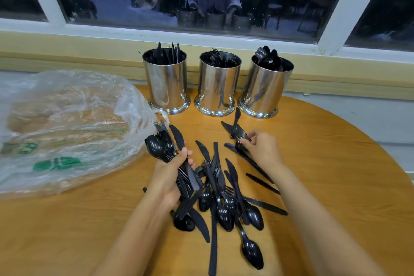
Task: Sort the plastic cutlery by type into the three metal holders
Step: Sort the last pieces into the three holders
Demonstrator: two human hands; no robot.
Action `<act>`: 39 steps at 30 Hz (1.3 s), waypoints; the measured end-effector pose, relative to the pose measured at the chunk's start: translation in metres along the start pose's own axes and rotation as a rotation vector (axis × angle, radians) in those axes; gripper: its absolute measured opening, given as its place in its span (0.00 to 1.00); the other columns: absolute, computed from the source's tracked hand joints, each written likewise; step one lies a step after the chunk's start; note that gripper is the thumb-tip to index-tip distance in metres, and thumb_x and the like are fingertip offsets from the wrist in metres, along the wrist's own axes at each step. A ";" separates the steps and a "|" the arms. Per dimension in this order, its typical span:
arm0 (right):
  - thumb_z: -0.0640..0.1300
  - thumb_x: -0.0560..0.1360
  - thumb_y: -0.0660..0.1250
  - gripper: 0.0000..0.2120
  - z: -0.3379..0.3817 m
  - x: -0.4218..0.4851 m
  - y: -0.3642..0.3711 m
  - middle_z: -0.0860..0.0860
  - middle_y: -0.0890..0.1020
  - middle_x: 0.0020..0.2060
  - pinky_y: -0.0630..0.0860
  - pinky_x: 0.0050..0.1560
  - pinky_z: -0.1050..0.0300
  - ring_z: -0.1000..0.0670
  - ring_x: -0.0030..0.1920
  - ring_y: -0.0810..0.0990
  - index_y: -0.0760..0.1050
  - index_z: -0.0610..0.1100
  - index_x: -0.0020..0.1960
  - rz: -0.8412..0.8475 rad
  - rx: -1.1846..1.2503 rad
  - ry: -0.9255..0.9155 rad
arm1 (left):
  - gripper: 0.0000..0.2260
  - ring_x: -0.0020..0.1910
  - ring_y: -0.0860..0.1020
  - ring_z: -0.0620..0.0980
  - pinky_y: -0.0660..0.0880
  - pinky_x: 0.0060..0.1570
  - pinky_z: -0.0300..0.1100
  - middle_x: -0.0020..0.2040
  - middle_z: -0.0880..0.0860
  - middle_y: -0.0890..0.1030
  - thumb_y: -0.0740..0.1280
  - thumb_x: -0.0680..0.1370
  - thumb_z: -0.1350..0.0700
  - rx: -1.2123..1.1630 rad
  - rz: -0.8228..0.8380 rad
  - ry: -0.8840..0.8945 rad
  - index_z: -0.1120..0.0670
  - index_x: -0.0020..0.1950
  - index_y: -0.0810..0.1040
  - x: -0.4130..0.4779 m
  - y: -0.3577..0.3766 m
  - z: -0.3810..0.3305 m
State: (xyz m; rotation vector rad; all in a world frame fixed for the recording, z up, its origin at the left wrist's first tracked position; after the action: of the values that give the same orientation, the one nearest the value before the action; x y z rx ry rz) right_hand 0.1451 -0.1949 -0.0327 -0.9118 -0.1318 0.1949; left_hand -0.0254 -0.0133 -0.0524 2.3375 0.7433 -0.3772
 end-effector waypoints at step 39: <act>0.39 0.74 0.72 0.09 0.069 -0.006 -0.033 0.52 0.80 0.44 0.77 0.49 0.61 0.55 0.44 0.79 0.78 0.47 0.53 0.133 0.163 -0.318 | 0.09 0.30 0.74 0.49 0.79 0.33 0.41 0.32 0.53 0.75 0.68 0.79 0.57 0.008 0.122 -0.156 0.58 0.40 0.75 0.005 -0.006 0.013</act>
State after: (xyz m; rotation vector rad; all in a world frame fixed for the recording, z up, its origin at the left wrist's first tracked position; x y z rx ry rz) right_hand 0.1294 -0.1634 0.0353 -0.7221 -0.3453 0.4682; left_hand -0.0255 -0.0159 -0.0671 2.3165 0.5224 -0.5022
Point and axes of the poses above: each hand's wrist, its own x-axis towards the middle knuckle, its own y-axis out of the palm, z = x × y, the point moved 7 cm from there along x, towards the middle knuckle
